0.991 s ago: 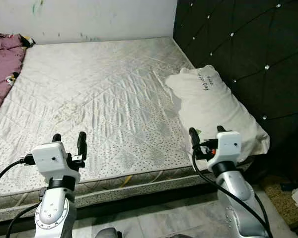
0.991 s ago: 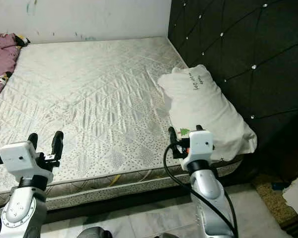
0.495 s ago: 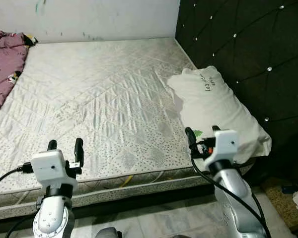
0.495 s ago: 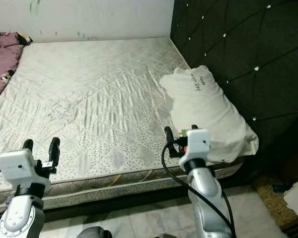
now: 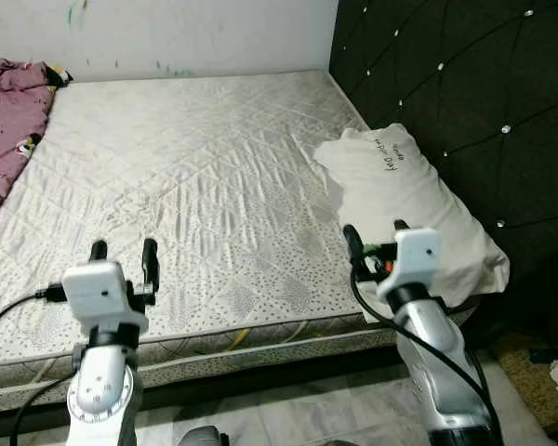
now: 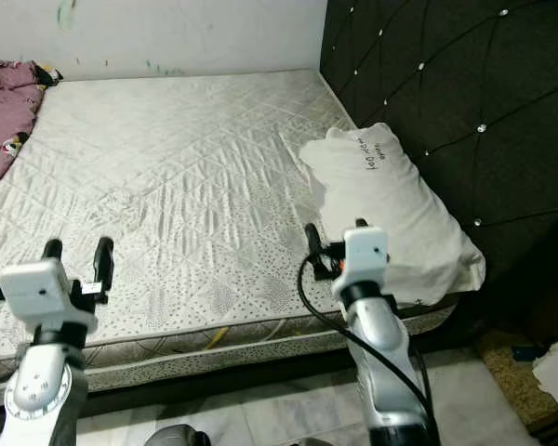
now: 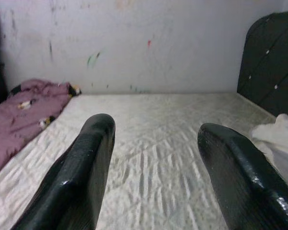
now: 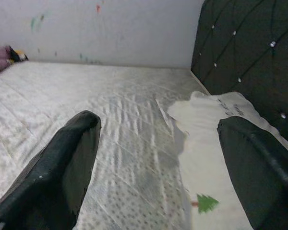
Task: Clean up the room
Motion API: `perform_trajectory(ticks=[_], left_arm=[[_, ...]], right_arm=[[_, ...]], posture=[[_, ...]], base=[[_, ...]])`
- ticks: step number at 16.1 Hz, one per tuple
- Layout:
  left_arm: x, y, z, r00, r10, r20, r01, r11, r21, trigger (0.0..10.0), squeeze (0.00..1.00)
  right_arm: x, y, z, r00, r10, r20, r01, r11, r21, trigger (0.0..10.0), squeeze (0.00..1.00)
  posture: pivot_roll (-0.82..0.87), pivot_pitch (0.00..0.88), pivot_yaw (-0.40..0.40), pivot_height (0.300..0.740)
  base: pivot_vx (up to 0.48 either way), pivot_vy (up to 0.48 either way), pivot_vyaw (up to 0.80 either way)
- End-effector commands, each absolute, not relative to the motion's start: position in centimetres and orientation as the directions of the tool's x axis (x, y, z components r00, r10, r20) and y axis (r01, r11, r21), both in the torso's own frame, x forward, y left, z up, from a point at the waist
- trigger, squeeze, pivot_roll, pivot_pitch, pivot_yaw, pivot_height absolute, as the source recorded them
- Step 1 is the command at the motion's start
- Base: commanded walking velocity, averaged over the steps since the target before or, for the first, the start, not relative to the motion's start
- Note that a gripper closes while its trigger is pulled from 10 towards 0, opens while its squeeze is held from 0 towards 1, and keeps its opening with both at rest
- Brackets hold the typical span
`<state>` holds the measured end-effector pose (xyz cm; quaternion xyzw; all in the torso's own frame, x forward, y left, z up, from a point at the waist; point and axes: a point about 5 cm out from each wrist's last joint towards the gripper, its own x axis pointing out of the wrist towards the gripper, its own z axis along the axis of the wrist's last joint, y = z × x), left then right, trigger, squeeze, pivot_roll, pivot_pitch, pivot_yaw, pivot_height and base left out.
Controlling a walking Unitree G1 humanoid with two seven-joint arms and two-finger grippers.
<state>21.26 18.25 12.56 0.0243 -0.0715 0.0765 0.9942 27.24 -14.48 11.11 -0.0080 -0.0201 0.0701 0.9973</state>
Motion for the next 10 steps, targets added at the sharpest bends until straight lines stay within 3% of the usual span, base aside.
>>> perform_trajectory(ticks=[1,10], left_arm=[[21.3,18.5,12.3,0.979,0.153,0.131,-0.160,0.986,0.047,10.0,0.00],[21.9,18.7,10.2,0.978,0.189,0.091,-0.193,0.980,0.042,10.0,0.00]], right_arm=[[27.4,-14.5,11.1,0.990,0.132,0.042,-0.132,0.991,-0.011,10.0,0.00],[29.2,-14.9,8.5,0.997,0.081,-0.006,-0.082,0.994,-0.072,10.0,0.00]], posture=[[0.05,0.000,0.015,0.740],[0.07,0.000,-0.036,0.740]], base=[[0.000,0.000,0.00],[0.000,0.000,0.00]])
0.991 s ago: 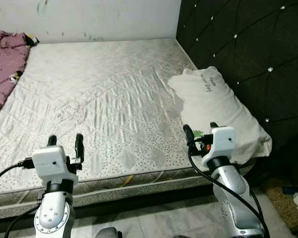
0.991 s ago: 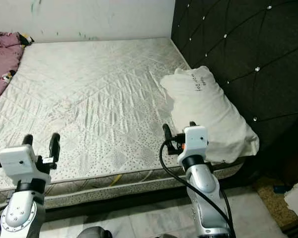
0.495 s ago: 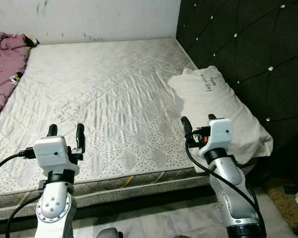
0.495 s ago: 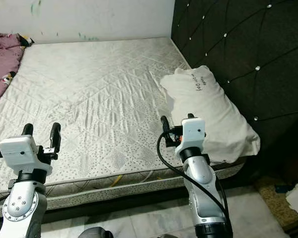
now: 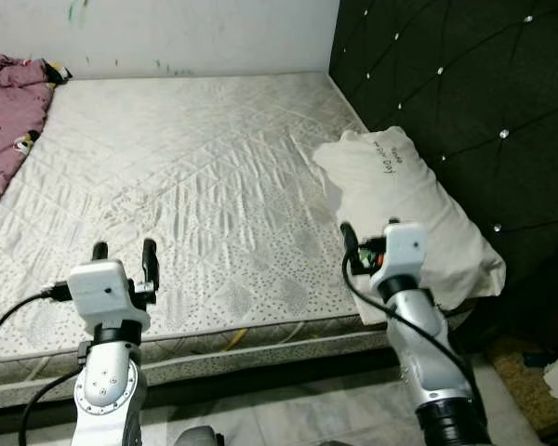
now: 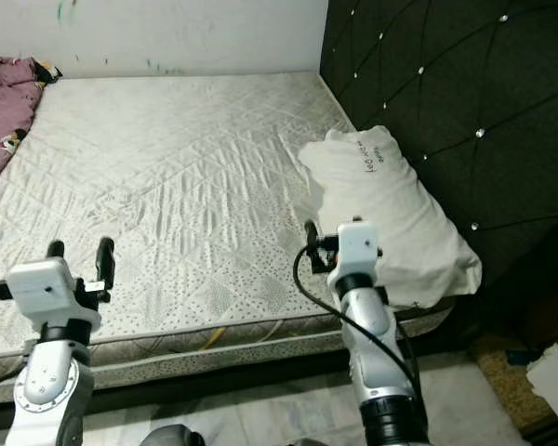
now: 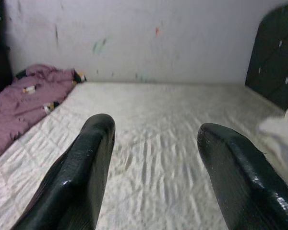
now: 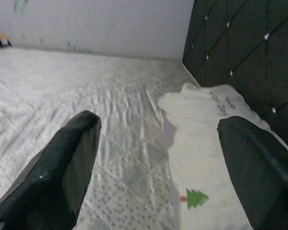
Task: Clean up the room
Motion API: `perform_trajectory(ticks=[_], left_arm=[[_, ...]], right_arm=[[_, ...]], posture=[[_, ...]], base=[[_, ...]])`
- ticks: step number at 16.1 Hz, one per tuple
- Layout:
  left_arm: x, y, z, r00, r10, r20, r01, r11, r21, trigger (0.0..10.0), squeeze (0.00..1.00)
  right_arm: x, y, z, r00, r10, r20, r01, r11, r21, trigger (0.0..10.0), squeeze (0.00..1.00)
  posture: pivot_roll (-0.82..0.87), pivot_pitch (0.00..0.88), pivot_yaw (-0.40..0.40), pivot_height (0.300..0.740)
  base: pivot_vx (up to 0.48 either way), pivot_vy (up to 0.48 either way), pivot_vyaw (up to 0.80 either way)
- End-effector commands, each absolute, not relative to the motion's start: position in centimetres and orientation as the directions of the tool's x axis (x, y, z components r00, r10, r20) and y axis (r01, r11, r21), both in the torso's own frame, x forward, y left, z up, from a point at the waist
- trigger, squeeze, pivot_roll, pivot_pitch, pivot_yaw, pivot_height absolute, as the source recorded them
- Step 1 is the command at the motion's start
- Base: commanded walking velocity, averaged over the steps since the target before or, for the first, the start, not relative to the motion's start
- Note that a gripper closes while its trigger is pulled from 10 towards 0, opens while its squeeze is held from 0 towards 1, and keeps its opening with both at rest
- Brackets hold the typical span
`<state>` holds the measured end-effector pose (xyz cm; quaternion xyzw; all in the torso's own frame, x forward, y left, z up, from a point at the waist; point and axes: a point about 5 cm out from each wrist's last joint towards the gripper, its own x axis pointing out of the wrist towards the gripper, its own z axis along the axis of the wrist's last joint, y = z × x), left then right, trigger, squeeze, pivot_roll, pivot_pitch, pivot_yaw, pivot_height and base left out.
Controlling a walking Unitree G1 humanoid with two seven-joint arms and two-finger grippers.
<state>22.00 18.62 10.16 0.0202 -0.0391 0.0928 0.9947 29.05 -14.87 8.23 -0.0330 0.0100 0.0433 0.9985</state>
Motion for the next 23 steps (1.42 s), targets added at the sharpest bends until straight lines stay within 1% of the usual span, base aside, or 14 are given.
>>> perform_trajectory(ticks=[1,2,4,6,7,9,12,15,17,18,20,21,22,23], left_arm=[[22.8,19.2,10.7,0.978,0.182,0.100,-0.189,0.980,0.057,10.0,0.00],[23.2,19.3,11.0,0.978,0.175,0.109,-0.182,0.982,0.058,10.0,0.00],[23.0,18.9,11.0,0.984,0.147,0.102,-0.153,0.987,0.058,10.0,0.00],[22.9,18.6,10.1,0.984,0.165,0.074,-0.168,0.985,0.045,10.0,0.00],[23.3,18.9,10.4,0.979,0.182,0.095,-0.187,0.981,0.043,10.0,0.00],[23.5,19.7,9.9,0.972,0.223,0.077,-0.224,0.975,0.007,10.0,0.00],[23.7,19.9,10.6,0.966,0.235,0.105,-0.240,0.970,0.030,10.0,0.00],[22.8,19.3,10.4,0.966,0.234,0.107,-0.236,0.972,0.008,10.0,0.00],[22.5,19.2,10.1,0.966,0.240,0.096,-0.239,0.971,-0.017,10.0,0.00],[22.0,19.3,10.0,0.968,0.235,0.088,-0.234,0.972,-0.017,10.0,0.00],[21.5,19.6,9.9,0.966,0.245,0.080,-0.244,0.969,-0.021,10.0,0.00],[20.8,20.2,9.8,0.957,0.281,0.074,-0.281,0.960,-0.003,10.0,0.00],[20.7,20.3,9.7,0.954,0.290,0.075,-0.292,0.956,0.016,10.0,0.00],[21.0,20.6,10.0,0.956,0.281,0.087,-0.285,0.958,0.036,10.0,0.00]], right_arm=[[29.6,-14.7,8.7,0.996,0.089,0.008,-0.088,0.992,-0.086,10.0,0.00],[29.5,-14.8,8.9,0.996,0.086,0.017,-0.084,0.993,-0.081,10.0,0.00],[28.7,-14.8,9.4,0.995,0.090,0.038,-0.086,0.992,-0.089,10.0,0.00],[29.4,-15.1,10.0,0.997,0.062,0.040,-0.061,0.998,-0.028,10.0,0.00],[29.7,-15.0,10.6,0.996,0.054,0.068,-0.053,0.998,-0.015,10.0,0.00],[29.7,-14.5,11.1,0.994,0.057,0.097,-0.055,0.998,-0.030,10.0,0.00],[30.0,-14.9,11.4,0.994,0.044,0.097,-0.043,0.999,-0.012,10.0,0.00],[29.7,-15.7,10.9,0.997,0.054,0.061,-0.053,0.998,-0.021,10.0,0.00],[29.8,-15.4,11.0,0.996,0.070,0.059,-0.071,0.997,0.015,10.0,0.00],[29.8,-14.9,11.3,0.993,0.098,0.067,-0.099,0.995,0.013,10.0,0.00],[29.8,-14.8,10.9,0.995,0.094,0.046,-0.095,0.995,0.018,10.0,0.00],[29.3,-15.1,10.4,0.998,0.063,0.027,-0.063,0.998,0.023,10.0,0.00],[29.1,-15.4,10.6,0.998,0.055,0.039,-0.055,0.998,0.004,10.0,0.00],[28.8,-15.8,10.7,0.998,0.045,0.048,-0.044,0.999,-0.009,10.0,0.00]], posture=[[0.06,0.000,-0.032,0.740],[0.05,0.000,-0.025,0.740],[0.03,0.000,-0.015,0.740],[0.04,0.000,-0.007,0.740],[0.05,0.000,-0.004,0.740],[0.05,0.000,-0.001,0.740],[0.07,0.000,-0.007,0.740],[0.08,0.000,-0.037,0.740],[0.08,0.000,-0.047,0.740],[0.10,0.000,-0.056,0.740],[0.13,0.000,-0.065,0.740],[0.13,0.000,-0.048,0.740],[0.13,0.000,-0.048,0.740],[0.11,0.000,-0.023,0.740]], base=[[0.000,0.000,0.00],[0.000,0.000,0.00],[0.000,0.000,0.00],[0.000,0.000,0.00],[0.000,0.000,0.00],[0.000,0.000,0.00],[0.000,0.000,0.00],[0.000,0.000,0.00],[0.000,0.000,0.00],[0.000,0.000,0.00],[0.000,0.000,0.00],[0.000,0.000,0.00],[0.000,0.000,0.00],[0.000,0.000,0.00]])
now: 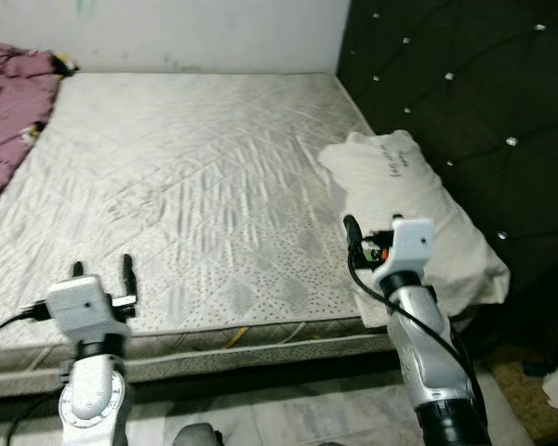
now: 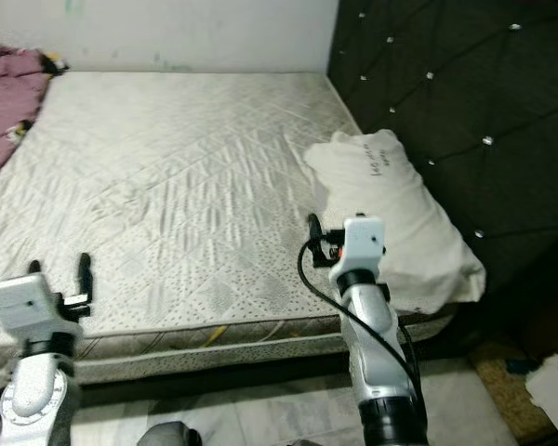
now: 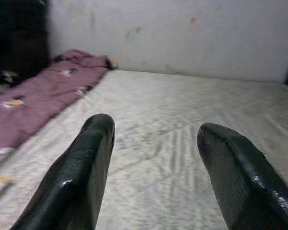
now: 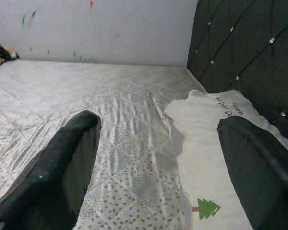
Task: Clean up the room
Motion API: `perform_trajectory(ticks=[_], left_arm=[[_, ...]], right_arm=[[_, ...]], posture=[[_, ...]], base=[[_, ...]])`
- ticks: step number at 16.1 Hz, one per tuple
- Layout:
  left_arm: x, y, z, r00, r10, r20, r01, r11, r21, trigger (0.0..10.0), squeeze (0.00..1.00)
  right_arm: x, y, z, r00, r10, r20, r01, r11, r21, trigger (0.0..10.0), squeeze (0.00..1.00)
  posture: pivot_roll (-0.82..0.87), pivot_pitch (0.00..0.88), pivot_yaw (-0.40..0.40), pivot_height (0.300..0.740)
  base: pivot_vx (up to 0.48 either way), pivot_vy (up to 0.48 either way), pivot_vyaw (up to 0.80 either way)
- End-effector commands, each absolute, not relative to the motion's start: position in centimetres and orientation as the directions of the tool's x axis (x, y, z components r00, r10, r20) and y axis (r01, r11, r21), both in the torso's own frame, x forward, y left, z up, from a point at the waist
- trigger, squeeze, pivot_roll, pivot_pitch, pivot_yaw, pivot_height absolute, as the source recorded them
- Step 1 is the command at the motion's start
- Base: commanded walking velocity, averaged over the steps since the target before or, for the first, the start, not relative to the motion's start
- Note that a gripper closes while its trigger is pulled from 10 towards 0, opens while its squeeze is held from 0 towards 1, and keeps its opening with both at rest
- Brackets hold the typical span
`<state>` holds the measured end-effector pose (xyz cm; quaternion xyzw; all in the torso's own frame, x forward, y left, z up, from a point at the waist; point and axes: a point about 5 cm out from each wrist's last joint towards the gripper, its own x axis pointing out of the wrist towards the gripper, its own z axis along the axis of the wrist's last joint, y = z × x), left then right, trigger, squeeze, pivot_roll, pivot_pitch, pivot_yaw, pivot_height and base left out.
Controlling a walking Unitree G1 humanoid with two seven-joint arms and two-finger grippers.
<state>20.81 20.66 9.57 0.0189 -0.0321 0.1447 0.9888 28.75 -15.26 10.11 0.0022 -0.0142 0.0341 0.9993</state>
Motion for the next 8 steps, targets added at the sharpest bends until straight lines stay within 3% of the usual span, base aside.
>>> perform_trajectory(ticks=[1,4,8], left_arm=[[21.1,20.8,10.0,0.956,0.280,0.087,-0.284,0.958,0.037,10.0,0.00],[22.3,20.6,9.8,0.975,0.215,0.058,-0.217,0.976,0.027,10.0,0.00],[22.6,20.6,10.1,0.968,0.239,0.073,-0.239,0.971,0.001,10.0,0.00]], right_arm=[[28.6,-16.0,10.6,0.998,0.041,0.046,-0.041,0.999,-0.013,10.0,0.00],[28.3,-15.8,10.4,0.998,0.040,0.040,-0.040,0.999,-0.011,10.0,0.00],[29.0,-15.8,10.8,0.997,0.066,0.032,-0.065,0.998,-0.021,10.0,0.00]], posture=[[0.10,0.000,-0.018,0.740],[0.06,0.000,0.024,0.740],[0.08,0.000,-0.022,0.740]], base=[[0.000,0.000,0.00],[0.000,0.000,0.00],[0.000,0.000,0.00]])
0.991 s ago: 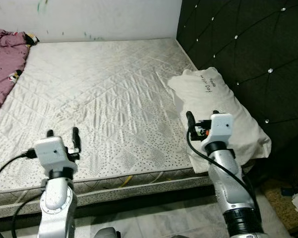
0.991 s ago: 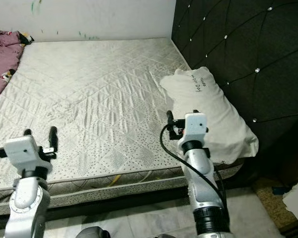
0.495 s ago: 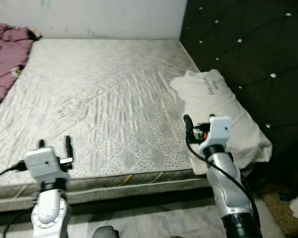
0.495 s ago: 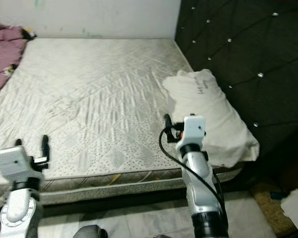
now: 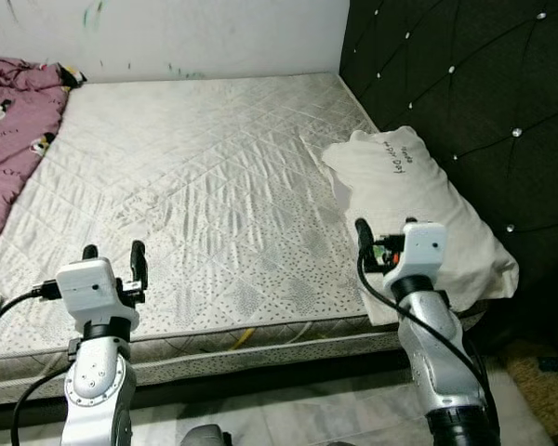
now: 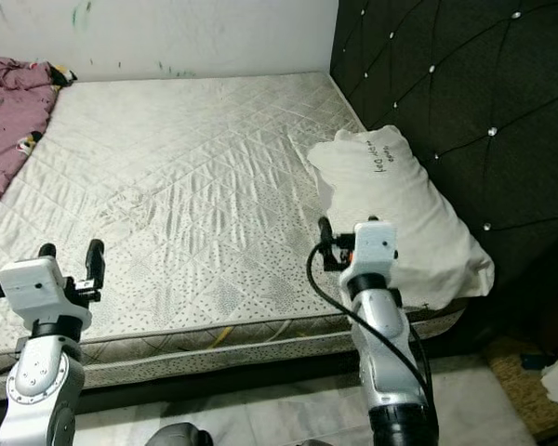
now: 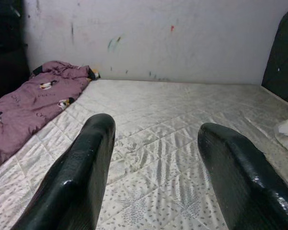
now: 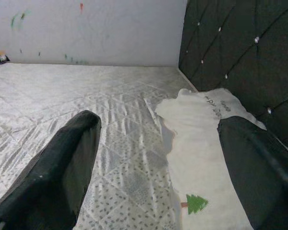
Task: Clean up the room
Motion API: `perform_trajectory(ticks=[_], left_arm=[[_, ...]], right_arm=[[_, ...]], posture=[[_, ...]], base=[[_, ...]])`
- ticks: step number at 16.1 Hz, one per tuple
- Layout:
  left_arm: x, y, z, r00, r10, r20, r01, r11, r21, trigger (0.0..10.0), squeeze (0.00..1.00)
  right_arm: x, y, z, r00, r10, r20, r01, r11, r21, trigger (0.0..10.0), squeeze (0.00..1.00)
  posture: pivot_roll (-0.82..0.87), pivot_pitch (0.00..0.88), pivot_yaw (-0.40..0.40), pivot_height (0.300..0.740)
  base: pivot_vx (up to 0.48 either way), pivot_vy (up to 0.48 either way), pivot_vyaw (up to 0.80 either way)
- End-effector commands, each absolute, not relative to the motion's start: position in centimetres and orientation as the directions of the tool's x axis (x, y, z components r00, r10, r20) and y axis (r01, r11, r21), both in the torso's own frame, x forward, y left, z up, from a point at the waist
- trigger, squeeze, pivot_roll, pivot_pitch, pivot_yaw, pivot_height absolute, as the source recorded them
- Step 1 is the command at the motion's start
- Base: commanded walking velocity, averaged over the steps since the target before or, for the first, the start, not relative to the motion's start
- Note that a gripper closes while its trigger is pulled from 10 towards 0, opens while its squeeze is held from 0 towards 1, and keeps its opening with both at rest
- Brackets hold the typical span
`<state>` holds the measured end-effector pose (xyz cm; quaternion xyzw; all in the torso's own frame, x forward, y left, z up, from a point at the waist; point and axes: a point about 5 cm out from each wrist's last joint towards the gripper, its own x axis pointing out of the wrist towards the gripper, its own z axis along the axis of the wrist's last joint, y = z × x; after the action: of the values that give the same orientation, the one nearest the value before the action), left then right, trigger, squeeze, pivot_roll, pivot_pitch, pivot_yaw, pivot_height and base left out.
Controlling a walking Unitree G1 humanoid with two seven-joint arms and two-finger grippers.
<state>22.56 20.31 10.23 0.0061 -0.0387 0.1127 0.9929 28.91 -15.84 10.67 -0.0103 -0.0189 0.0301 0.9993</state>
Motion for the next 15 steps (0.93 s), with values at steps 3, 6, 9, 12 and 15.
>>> perform_trajectory(ticks=[3,6,9,12,15], left_arm=[[23.0,20.4,10.3,0.968,0.237,0.079,-0.237,0.971,-0.010,10.0,0.00],[23.4,20.2,10.4,0.970,0.229,0.079,-0.228,0.973,-0.023,10.0,0.00],[23.8,19.9,10.3,0.975,0.209,0.072,-0.207,0.978,-0.034,10.0,0.00],[24.0,19.7,10.2,0.978,0.196,0.068,-0.194,0.980,-0.039,10.0,0.00],[24.0,19.6,10.1,0.979,0.196,0.063,-0.193,0.980,-0.050,10.0,0.00]], right_arm=[[29.7,-15.7,10.8,0.995,0.094,0.025,-0.094,0.995,-0.034,10.0,0.00],[30.0,-15.5,10.8,0.993,0.116,0.015,-0.116,0.993,-0.037,10.0,0.00],[30.2,-15.5,10.7,0.992,0.125,0.010,-0.124,0.991,-0.038,10.0,0.00],[30.3,-15.6,10.7,0.991,0.132,0.006,-0.132,0.990,-0.040,10.0,0.00],[30.3,-15.6,10.7,0.989,0.145,0.001,-0.145,0.989,-0.043,10.0,0.00]], posture=[[0.08,0.000,-0.045,0.740],[0.08,0.000,-0.044,0.740],[0.07,0.000,-0.042,0.740],[0.07,0.000,-0.045,0.740],[0.07,0.000,-0.053,0.740]], base=[[0.000,0.000,-0.80],[0.000,0.000,-0.46],[0.000,0.000,0.00],[0.000,0.126,0.00],[0.000,0.480,0.00]])
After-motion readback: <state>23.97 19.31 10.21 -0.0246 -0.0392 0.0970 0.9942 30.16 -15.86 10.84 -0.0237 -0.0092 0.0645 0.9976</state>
